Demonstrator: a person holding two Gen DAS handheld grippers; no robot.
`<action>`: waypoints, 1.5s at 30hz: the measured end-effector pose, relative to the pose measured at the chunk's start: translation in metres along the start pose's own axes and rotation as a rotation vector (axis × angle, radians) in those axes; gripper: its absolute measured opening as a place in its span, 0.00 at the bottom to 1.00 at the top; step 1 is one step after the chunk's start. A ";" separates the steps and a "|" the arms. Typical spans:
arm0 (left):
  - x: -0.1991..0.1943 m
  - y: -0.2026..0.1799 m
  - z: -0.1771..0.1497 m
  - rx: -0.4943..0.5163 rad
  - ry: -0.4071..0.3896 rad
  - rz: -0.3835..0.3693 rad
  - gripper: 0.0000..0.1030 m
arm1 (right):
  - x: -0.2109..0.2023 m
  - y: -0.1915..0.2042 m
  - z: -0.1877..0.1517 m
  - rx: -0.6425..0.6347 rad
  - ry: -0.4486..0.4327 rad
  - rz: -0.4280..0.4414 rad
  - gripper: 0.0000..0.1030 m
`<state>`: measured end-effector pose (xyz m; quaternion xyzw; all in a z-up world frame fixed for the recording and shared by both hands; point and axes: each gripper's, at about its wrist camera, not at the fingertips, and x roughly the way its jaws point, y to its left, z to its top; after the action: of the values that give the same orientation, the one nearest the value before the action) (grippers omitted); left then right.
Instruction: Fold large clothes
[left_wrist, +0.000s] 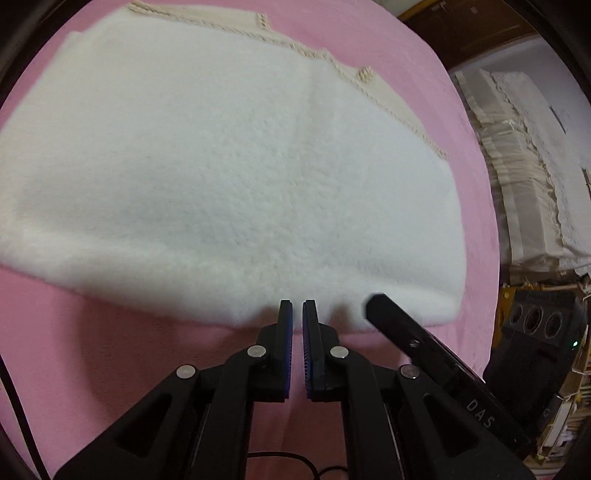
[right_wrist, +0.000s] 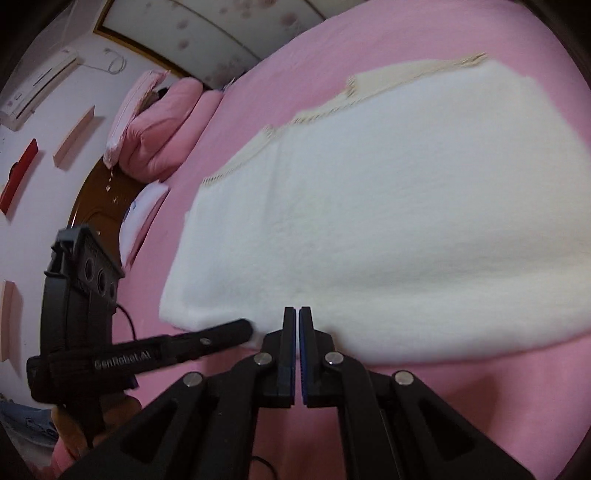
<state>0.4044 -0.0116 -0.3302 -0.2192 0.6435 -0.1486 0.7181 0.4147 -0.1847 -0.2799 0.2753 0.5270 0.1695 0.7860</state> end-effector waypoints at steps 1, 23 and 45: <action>0.001 0.000 -0.001 0.001 0.003 0.008 0.02 | 0.006 0.002 0.003 -0.002 0.011 0.018 0.01; 0.058 0.003 0.195 0.093 -0.315 -0.027 0.01 | 0.100 -0.037 0.165 0.020 -0.116 -0.028 0.00; -0.026 0.108 0.203 0.084 -0.435 0.437 0.01 | -0.059 -0.156 0.162 0.054 -0.295 -0.622 0.00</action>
<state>0.5942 0.1190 -0.3472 -0.0725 0.5000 0.0333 0.8623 0.5378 -0.3823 -0.2843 0.1437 0.4708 -0.1337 0.8602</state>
